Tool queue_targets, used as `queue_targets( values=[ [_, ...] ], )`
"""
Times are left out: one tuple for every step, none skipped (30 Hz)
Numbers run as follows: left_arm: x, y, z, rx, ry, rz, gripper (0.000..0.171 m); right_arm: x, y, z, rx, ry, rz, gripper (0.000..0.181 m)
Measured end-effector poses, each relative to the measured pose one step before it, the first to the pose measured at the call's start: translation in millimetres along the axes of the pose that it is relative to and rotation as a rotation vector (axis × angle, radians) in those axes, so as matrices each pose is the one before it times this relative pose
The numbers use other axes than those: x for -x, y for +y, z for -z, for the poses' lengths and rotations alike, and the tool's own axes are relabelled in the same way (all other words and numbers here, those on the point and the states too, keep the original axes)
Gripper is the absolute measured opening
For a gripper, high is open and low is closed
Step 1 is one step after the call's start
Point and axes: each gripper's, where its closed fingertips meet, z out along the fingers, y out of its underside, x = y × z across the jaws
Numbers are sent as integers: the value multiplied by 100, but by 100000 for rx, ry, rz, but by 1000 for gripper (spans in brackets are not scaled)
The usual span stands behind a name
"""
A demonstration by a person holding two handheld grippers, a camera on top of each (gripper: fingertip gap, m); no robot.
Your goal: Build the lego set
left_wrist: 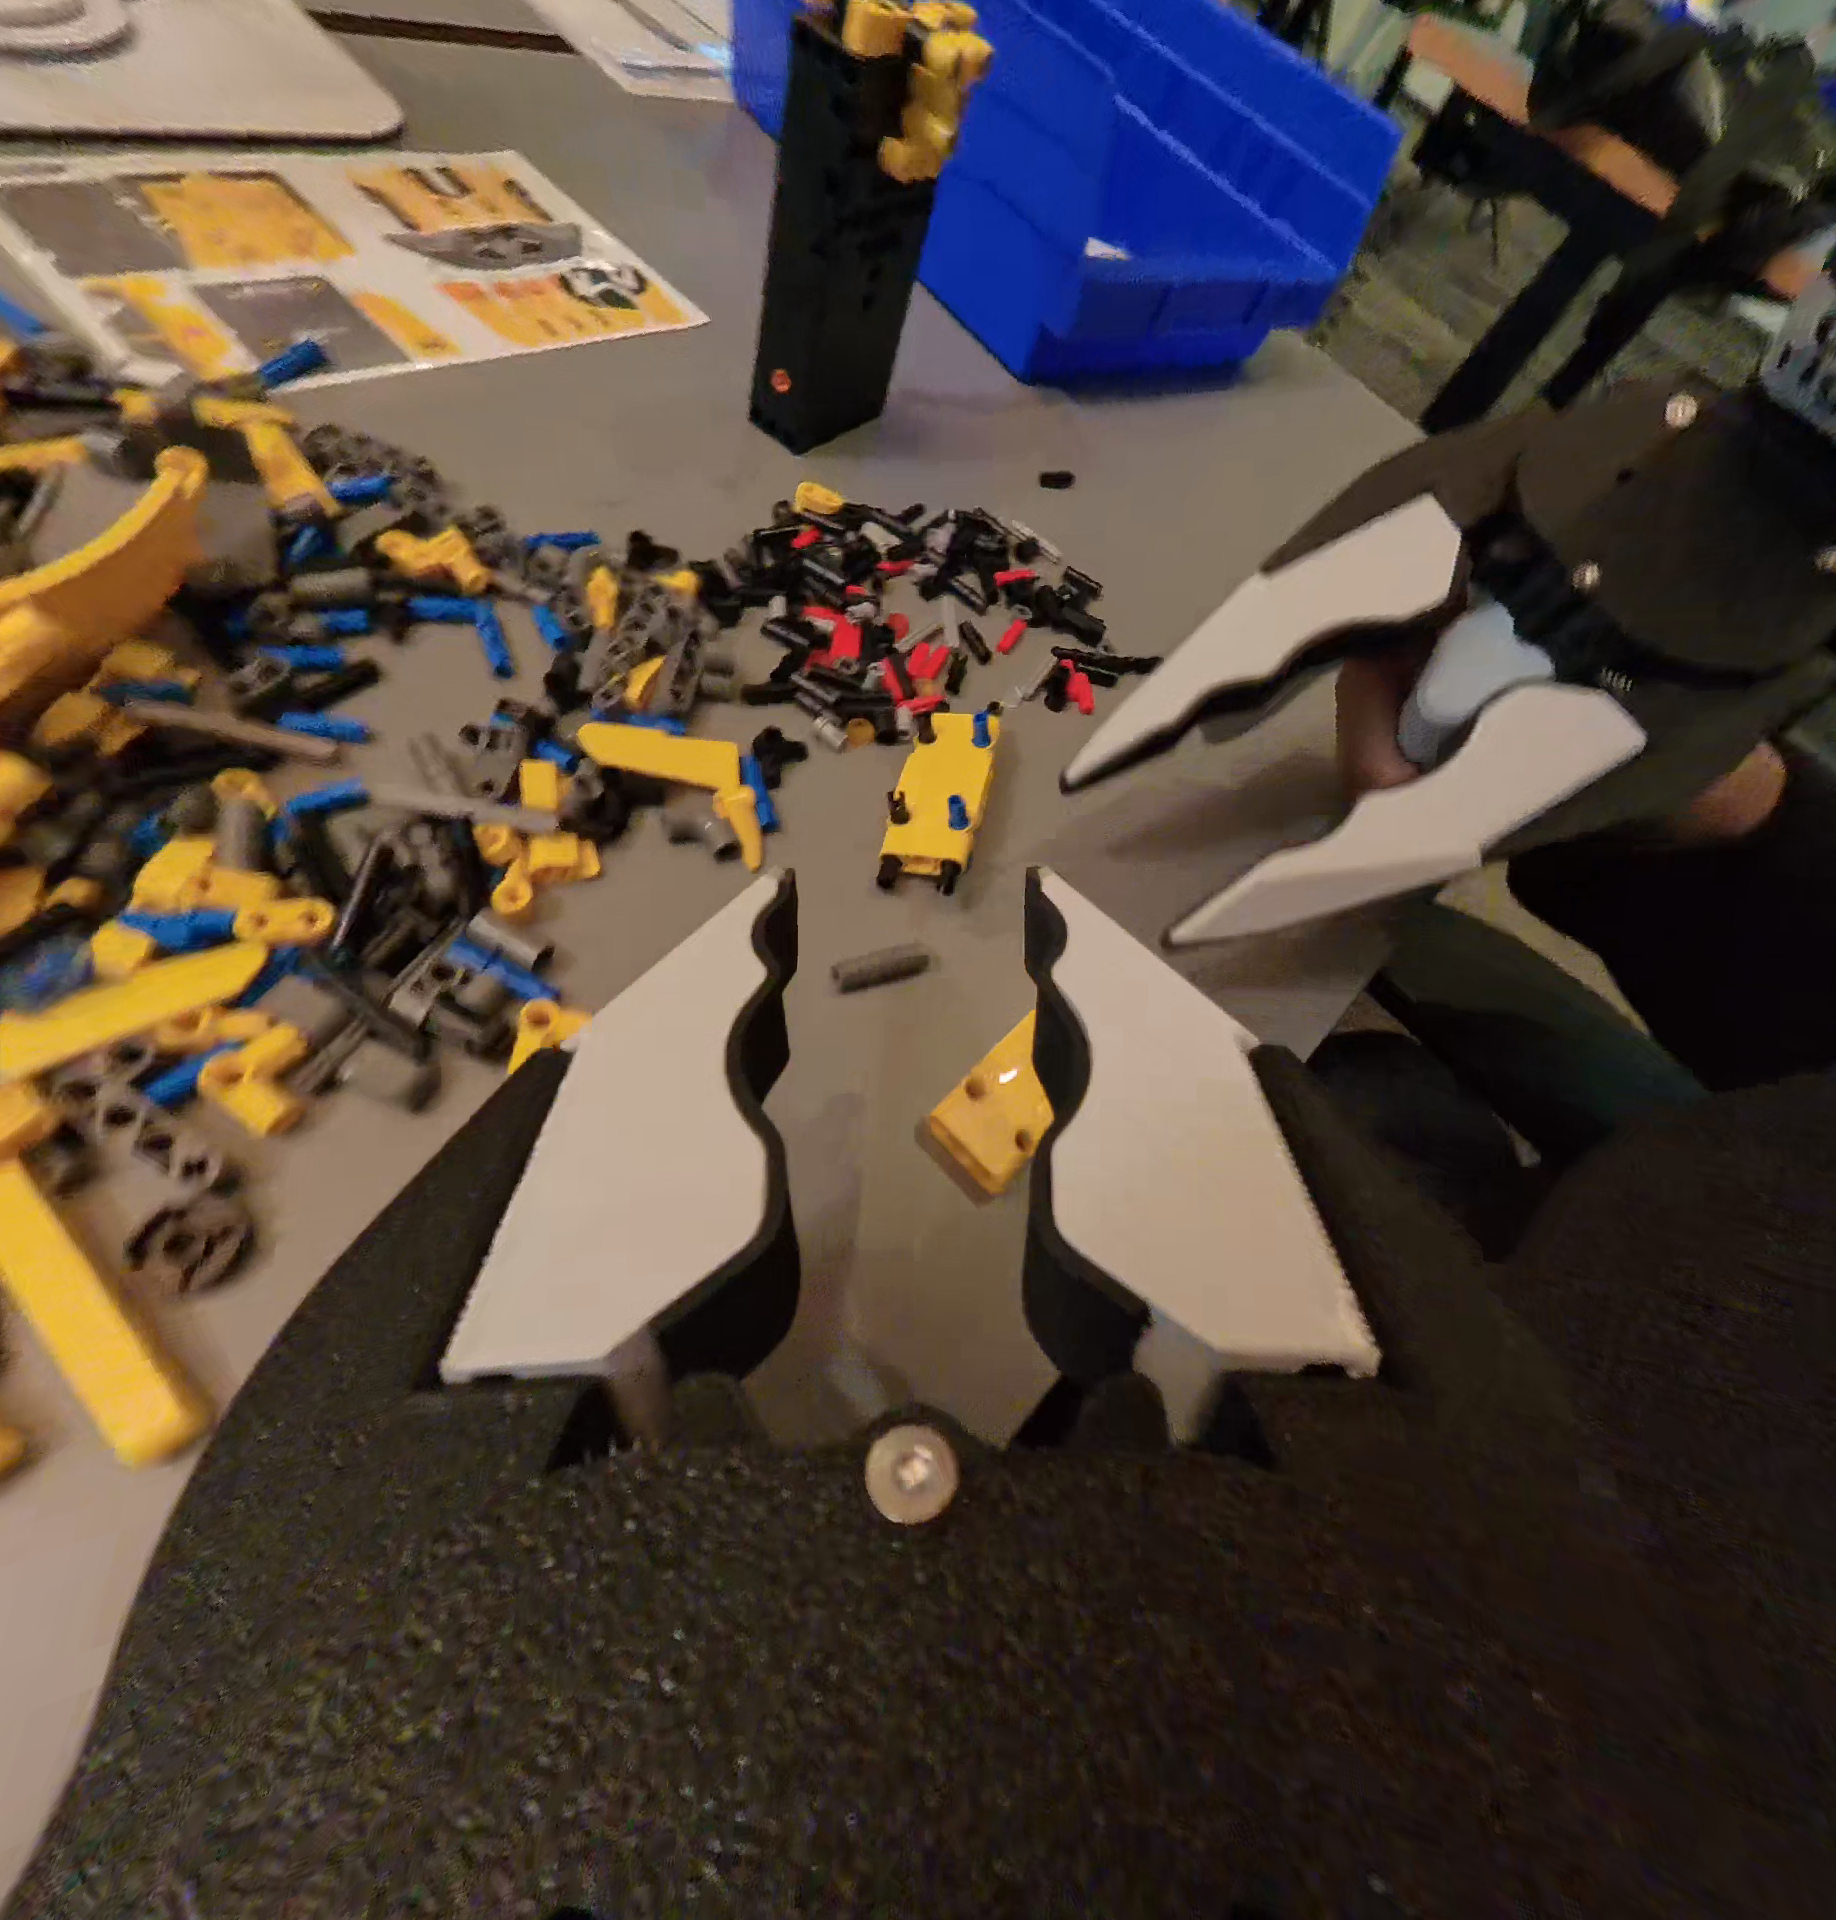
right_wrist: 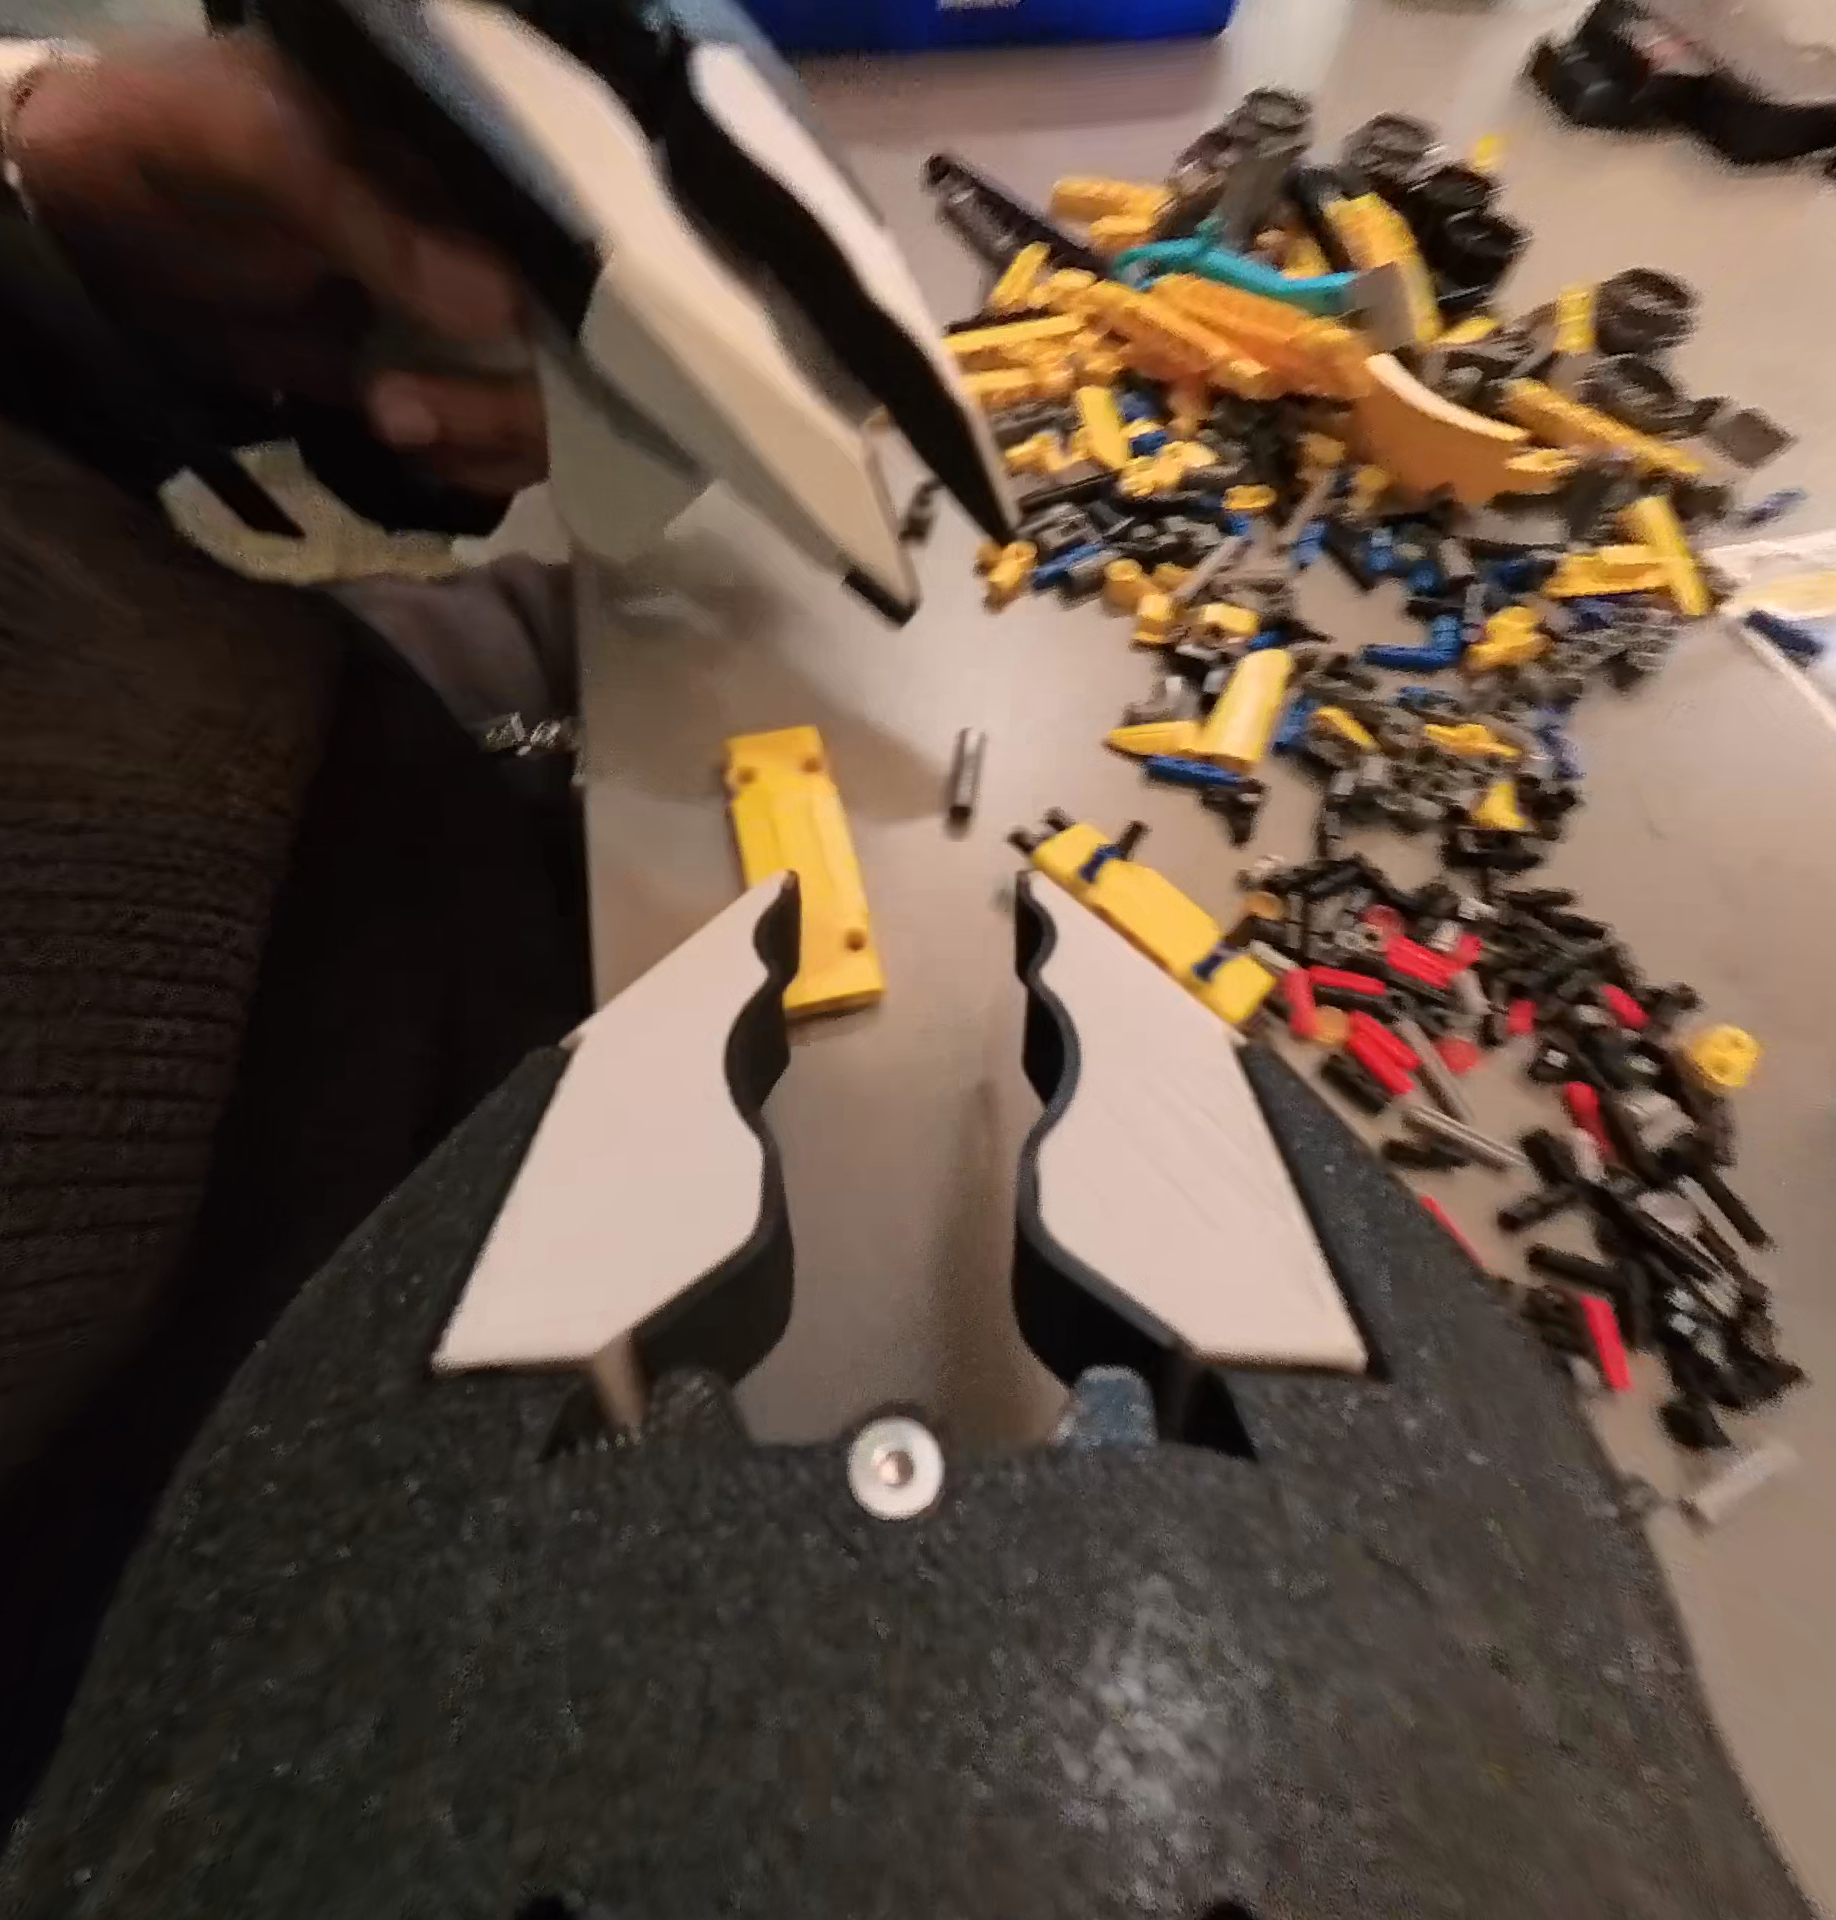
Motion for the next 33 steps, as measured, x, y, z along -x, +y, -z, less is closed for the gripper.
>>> queue_targets(
  values=[
    [-276, -115, -627, 2015, 329, -3468, 44, -953, -205, 435, -1872, 3677, -2460, 41],
    [-169, -34, -623, 2403, -118, -3008, 44, -1076, -80, 340, -892, 4300, -2480, 41],
    [-191, 37, -606, 2712, 464, -2082, 44, -1031, 74, 183, 182, 3934, -2447, 41],
    [-151, 30, -547, 2226, 727, -1004, 44, -875, 201, 35, 1032, 2925, -2582, 41],
    [-33, -71, -430, 1090, 307, -433, 44, -708, 246, -96, 1501, 2115, -2964, 40],
    [13, -129, -322, 202, 307, -366, 44, -484, 210, -195, 1198, 1173, -3125, 38],
    [-12, -108, -237, 161, 582, -368, 44, -277, 120, -256, 487, 242, -3059, 36],
    [-18, -58, -227, 544, 633, -112, 45, -172, 73, -262, 68, -116, -2824, 36],
    [38, -20, -225, 789, 291, 330, 45, -134, 112, -262, 60, -141, -2345, 35],
    [80, -20, -226, 647, 87, 564, 46, -112, 166, -217, 746, -326, -1741, 34],
    [67, -5, -248, 743, 111, 699, 46, -98, 175, -153, 1306, -272, -1150, 32],
    [-17, 47, -267, 906, 593, 644, 46, -122, 44, -48, 434, 128, -582, 32],
    [-75, 117, -295, 1369, 990, 591, 47, -122, -60, 18, -380, 191, -308, 32],
    [20, 98, -311, 1271, 324, 217, 47, -68, -83, 67, -685, -152, -489, 30],
    [129, 11, -286, 702, -427, -500, 48, -25, -78, 87, -695, -605, -755, 29],
    [163, -42, -270, 446, -904, -1299, 49, -16, -29, 74, -433, -676, -776, 29],
    [151, -64, -279, 675, -1068, -1880, 49, -162, 88, 86, 255, 98, -449, 29],
    [58, -37, -298, 1091, -722, -1876, 50, -451, 266, 121, 1172, 1831, 119, 29],
    [-30, -72, -296, 1115, -288, -2039, 51, -789, 398, 201, 1725, 3887, 535, 29],
    [-46, -74, -306, 1006, -183, -1976, 52, -889, 390, 249, 1374, 4372, 383, 29],
    [-66, -63, -297, 940, 135, -1610, 52, -608, 226, 267, 267, 2669, -179, 29],
    [-96, 38, -302, 1322, 519, -1049, 52, -248, -60, 267, -1232, 547, -749, 29],
    [-61, 142, -285, 1836, 408, -485, 52, -81, -262, 273, -2346, -131, -825, 29],
    [-103, 171, -255, 1779, 606, -658, 52, -94, -286, 251, -2386, 435, -452, 29],
    [-129, 180, -202, 1618, 596, -1100, 52, -82, -213, 191, -1792, 503, -127, 29],
    [-53, 182, -147, 1432, -115, -1942, 51, -13, -99, 139, -1012, 189, 5, 29],
    [110, 173, -74, 1120, -1520, -3328, 49, -33, 3, 89, -259, 408, -57, 29],
    [215, 184, -7, 1034, -2645, -4480, 40, -63, 35, 68, -52, 614, -22, 29],
    [16, 142, 49, 438, -1743, -4972, 28, -20, -18, 55, -293, 465, 257, 29],
    [-71, -30, 104, -657, -1061, -3364, 25, 31, -47, 40, -390, 246, 563, 29],
    [49, 26, 72, -252, -1476, -2771, 26, 79, -21, 19, -131, -65, 700, 29],
    [52, 23, 113, -500, -999, -2149, 25, 197, 23, -17, 166, -873, 834, 29],
    [76, -26, 161, -940, -453, -1278, 25, 308, 13, -12, 157, -1702, 1034, 29]
  ],
)
